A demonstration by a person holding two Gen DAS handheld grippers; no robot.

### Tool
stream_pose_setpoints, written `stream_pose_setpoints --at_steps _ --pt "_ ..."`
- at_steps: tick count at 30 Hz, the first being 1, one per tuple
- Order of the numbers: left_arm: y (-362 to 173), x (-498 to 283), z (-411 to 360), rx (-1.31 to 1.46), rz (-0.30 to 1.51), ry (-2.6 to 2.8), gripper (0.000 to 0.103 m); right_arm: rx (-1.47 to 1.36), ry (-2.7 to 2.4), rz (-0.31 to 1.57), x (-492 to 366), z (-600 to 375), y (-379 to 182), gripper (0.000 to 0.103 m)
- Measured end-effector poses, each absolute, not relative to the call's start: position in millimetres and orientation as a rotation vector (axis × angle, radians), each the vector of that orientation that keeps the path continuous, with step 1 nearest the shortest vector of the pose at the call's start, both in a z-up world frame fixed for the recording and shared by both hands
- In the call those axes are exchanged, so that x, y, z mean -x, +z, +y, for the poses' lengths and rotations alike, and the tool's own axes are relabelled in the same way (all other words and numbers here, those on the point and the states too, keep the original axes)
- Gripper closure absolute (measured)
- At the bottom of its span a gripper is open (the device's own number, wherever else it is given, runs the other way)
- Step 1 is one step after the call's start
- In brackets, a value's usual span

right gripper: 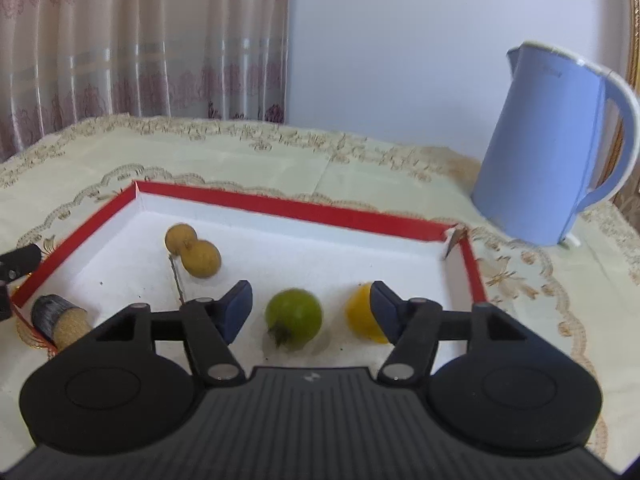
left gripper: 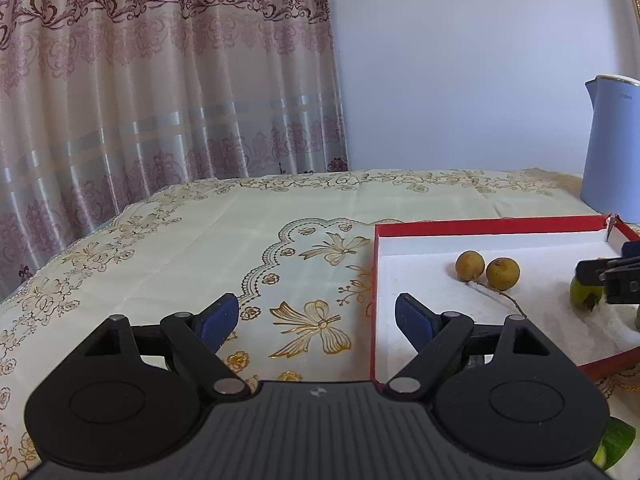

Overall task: Organize fruits
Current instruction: 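Lower the green tomato into the tray and open the right gripper, then move the right gripper to the small green lime beside the tray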

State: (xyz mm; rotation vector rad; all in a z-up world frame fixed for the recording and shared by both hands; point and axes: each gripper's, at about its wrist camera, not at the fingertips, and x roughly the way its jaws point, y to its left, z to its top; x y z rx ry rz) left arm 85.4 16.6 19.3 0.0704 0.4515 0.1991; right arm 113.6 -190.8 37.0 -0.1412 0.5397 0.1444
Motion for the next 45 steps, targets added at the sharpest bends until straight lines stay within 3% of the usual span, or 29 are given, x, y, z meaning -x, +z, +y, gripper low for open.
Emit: stream_pose_setpoints --at_steps 15,34,38,43,45 --pt "17.2 -86.2 22.0 -0.031 0.470 0.201 0.017 0.259 0.331 0.409 24.8 -190.8 33.8 0.051" --pt "16.1 -88.4 22.3 -0.035 0.484 0.203 0.017 0.468 0.508 0.496 17.7 -157.2 8.4 0.053" --pt "16.8 -88.5 21.6 -0.035 0.483 0.202 0.017 0.443 0.527 0.522 10.8 -159.2 5.1 0.063" --pt "17.0 -89.0 21.0 -0.038 0.487 0.195 0.017 0.414 0.541 0.536 5.6 -162.4 3.7 0.063" --pt "17.2 -88.9 20.6 -0.038 0.487 0.195 0.017 0.410 0.566 0.542 6.3 -162.5 3.6 0.072"
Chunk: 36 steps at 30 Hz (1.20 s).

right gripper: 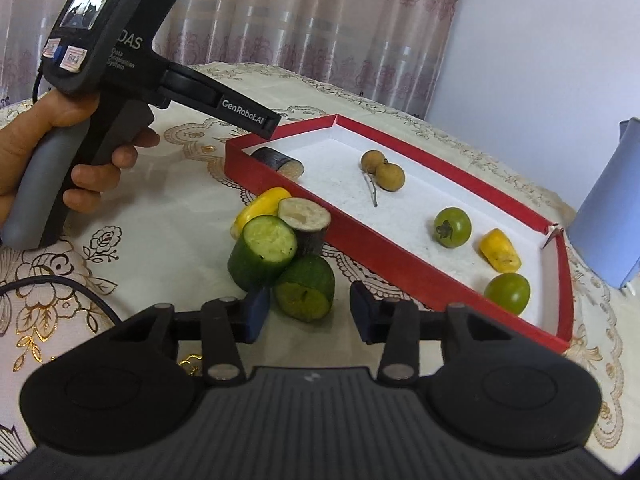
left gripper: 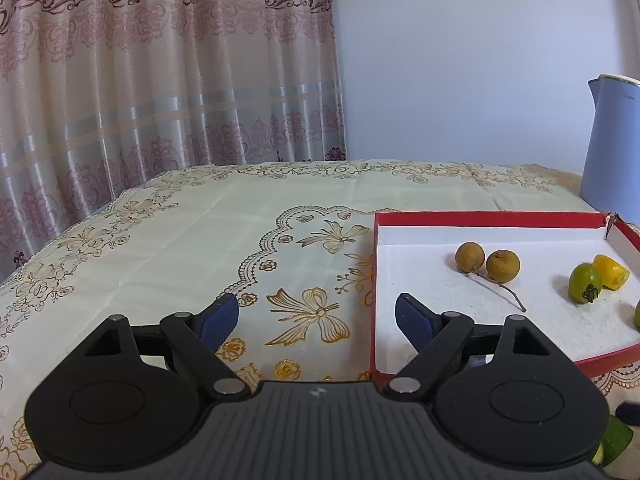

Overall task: Organize fruits
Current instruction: 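Move the right gripper to the small green lime beside the tray, then grasp the green lime with the right gripper while the left approaches the cucumber chunk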

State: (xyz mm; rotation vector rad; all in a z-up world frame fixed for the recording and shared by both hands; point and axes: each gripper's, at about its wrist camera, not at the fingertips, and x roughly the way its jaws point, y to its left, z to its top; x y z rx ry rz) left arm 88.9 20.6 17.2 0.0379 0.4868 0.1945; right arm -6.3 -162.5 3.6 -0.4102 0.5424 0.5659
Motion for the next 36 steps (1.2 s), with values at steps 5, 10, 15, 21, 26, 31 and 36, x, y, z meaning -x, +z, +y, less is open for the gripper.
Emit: stream_pose_setpoints --at_steps 5,10,15,21,26,31,36 --pt "18.3 -88.1 23.1 -0.020 0.483 0.199 0.017 0.373 0.492 0.545 9.7 -165.5 4.0 0.073" --pt "24.5 -54.3 21.8 0.004 0.480 0.055 0.017 0.188 0.344 0.530 13.8 -202.6 7.8 0.073" --pt "16.1 -2.1 -19.3 -0.165 0.444 -0.035 0.017 0.096 0.322 0.536 10.4 -219.7 5.1 0.073" --pt "12.9 24.4 -68.5 -0.340 0.384 -0.137 0.017 0.056 0.330 0.529 9.7 -225.7 5.6 0.073" --pt "8.5 16.0 -84.2 -0.407 0.387 -0.206 0.017 0.049 0.337 0.529 10.1 -226.3 5.6 0.072" --pt "4.9 1.9 -84.4 -0.391 0.488 -0.290 0.048 0.017 0.341 0.533 8.4 -231.7 5.4 0.072" --pt "1.7 -10.5 -70.6 -0.335 0.560 -0.331 0.064 0.012 0.343 0.534 7.4 -232.4 5.1 0.072"
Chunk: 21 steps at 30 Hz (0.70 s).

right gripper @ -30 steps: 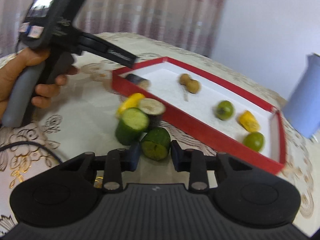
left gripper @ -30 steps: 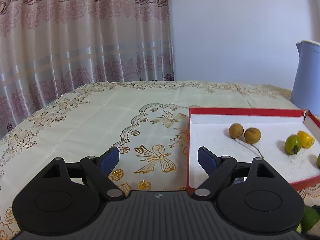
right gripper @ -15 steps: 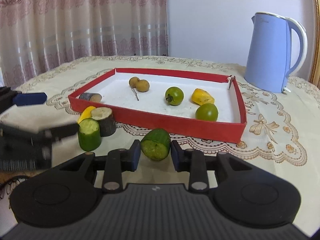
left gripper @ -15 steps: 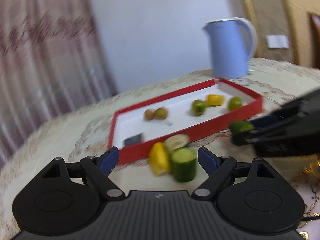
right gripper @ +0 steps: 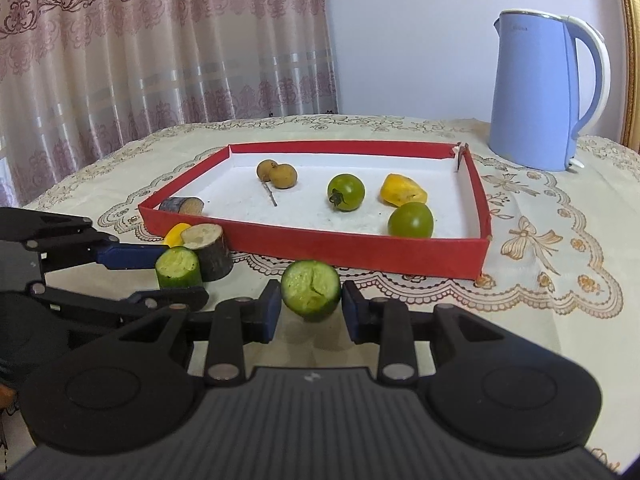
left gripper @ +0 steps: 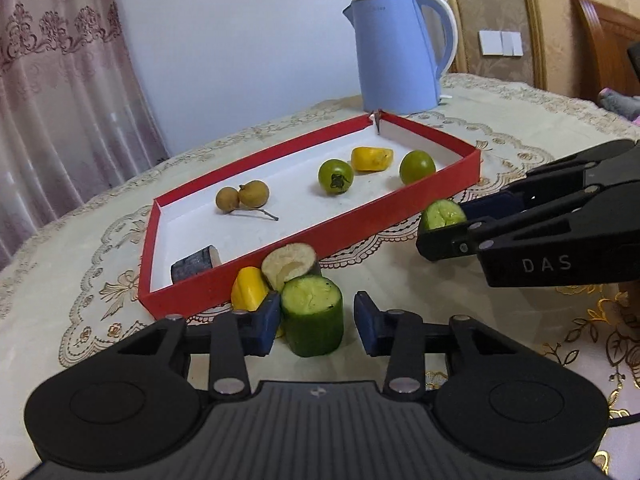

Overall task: Organize fruits
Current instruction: 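Grasp the green lime with the right gripper while the left approaches the cucumber chunk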

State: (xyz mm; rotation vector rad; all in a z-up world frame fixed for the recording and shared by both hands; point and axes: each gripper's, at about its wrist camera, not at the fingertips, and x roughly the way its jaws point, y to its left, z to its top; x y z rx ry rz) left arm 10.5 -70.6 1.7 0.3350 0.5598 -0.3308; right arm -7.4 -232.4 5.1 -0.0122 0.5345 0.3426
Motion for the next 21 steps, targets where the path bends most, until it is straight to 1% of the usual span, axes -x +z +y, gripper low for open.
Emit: stream_pose_setpoints --at_steps 7,8,9,15,21 --pt "-3.8 -13.6 -76.6 -0.378 0.570 -0.342 0.064 0.019 0.340 0.535 7.8 -231.3 4.8 0.072" --pt "-3.8 -13.2 -76.8 -0.383 0.575 -0.335 0.070 0.019 0.336 0.533 8.1 -231.3 4.9 0.072" --pt "-3.0 -12.0 -75.5 -0.383 0.577 -0.329 0.071 0.018 0.335 0.531 8.3 -231.2 5.1 0.072" --pt "6.6 -2.2 -46.7 -0.245 0.627 -0.375 0.071 0.019 0.330 0.538 6.9 -231.9 4.5 0.072" --pt "8.4 0.9 -44.5 -0.256 0.646 -0.352 0.071 0.086 0.316 0.564 7.2 -222.2 3.0 0.072"
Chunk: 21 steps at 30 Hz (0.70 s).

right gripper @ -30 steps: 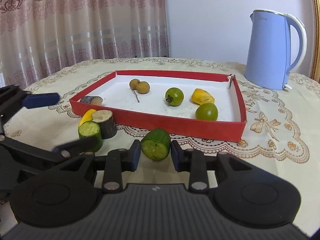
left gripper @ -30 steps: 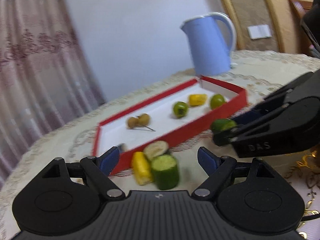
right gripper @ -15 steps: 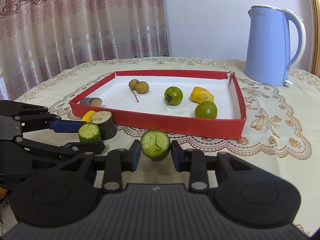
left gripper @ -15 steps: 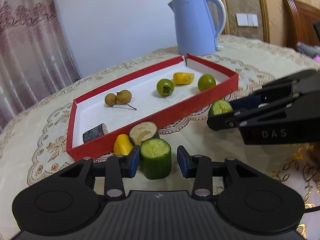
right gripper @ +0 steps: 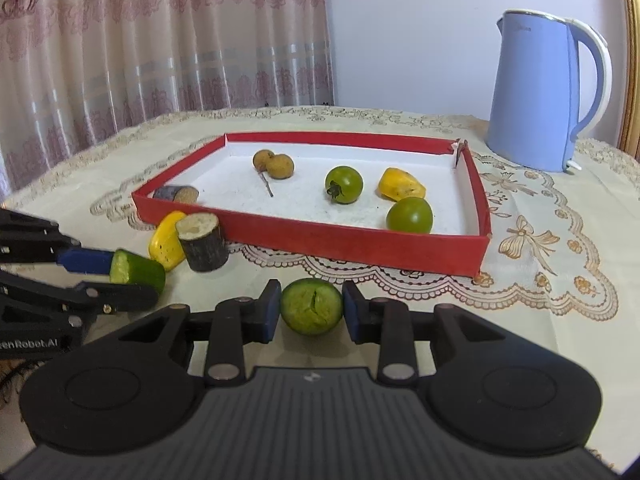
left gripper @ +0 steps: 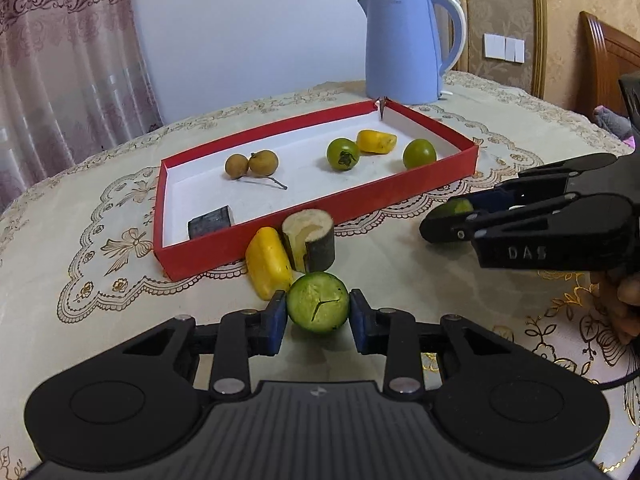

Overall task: Organize fruits
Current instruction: 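Grasp the green lime with the right gripper while the left approaches the cucumber chunk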

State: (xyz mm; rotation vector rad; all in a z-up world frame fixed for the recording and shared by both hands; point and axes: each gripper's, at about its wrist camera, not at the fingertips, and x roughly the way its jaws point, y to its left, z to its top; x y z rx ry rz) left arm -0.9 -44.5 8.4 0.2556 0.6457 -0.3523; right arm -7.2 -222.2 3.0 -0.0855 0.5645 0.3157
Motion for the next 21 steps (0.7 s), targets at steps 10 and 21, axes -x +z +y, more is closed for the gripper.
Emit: stream_pose_setpoints --at_steps 10,21 --pt "-1.0 -9.8 -45.5 -0.221 0.664 -0.333 0.059 0.124 0.313 0.601 9.3 -220.9 -0.7 0.062" --pt "4.2 -9.7 -55.6 -0.229 0.615 -0.343 0.055 0.096 0.317 0.601 9.5 -225.0 -1.6 0.057"
